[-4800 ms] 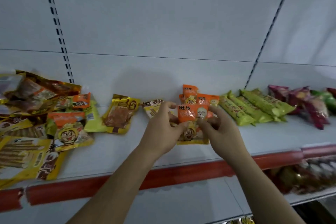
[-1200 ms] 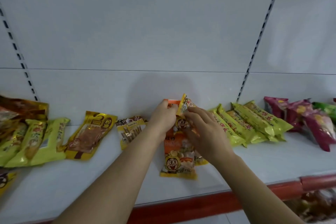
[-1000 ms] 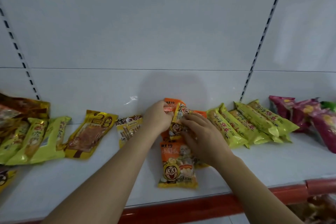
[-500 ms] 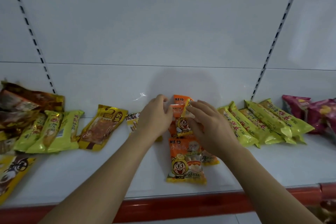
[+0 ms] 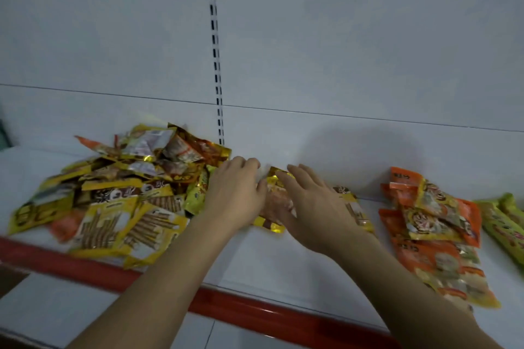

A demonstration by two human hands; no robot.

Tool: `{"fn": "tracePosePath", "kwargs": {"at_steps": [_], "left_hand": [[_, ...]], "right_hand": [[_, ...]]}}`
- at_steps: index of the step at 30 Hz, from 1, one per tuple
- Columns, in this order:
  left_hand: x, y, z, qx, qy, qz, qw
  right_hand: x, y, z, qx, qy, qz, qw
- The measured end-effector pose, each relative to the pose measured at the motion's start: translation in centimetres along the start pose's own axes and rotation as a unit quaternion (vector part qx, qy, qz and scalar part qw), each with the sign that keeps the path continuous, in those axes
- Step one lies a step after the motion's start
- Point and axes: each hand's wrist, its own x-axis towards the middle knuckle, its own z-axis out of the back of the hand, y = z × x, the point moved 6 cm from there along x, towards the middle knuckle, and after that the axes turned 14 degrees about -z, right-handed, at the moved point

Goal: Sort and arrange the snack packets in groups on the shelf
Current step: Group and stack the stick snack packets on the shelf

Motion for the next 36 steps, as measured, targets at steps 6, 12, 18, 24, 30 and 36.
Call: {"fn": "tracePosePath", "kwargs": {"at_steps": [6, 12, 18, 24, 30, 36], "left_hand": [[-3.0, 9.1, 2.8, 0.011, 0.063, 0.003, 0.998], [-4.3, 13.6, 3.3, -0.015, 0.104, -0.036, 0.994], [-3.8, 13.6, 1.4, -0.015, 0.157, -0.064, 0.985], [-2.5, 12.7, 0.2, 0.013, 0.180, -0.019, 0.983], [-1.6, 11.9, -1.6, -0.018, 0.215, 0.057, 0.975], [-1.6, 12.3, -1.0, -0.064, 0.161, 0.088, 0.981]], "right_hand": [[2.6, 7.7, -3.6, -0.023, 0.074, 0.007, 0.997], [3.9, 10.8, -7.2, -0.027, 0.150, -0.115, 0.982], [5.1, 10.1, -7.9, -0.010, 0.140, -0.270, 0.953], [4.9, 8.8, -5.4, 0.050, 0.049, -0.308, 0.949], [6.2, 10.3, -5.2, 0.018, 0.111, -0.255, 0.960], [7.1, 9.2, -8.8, -0.059, 0.165, -0.312, 0.934]]}}
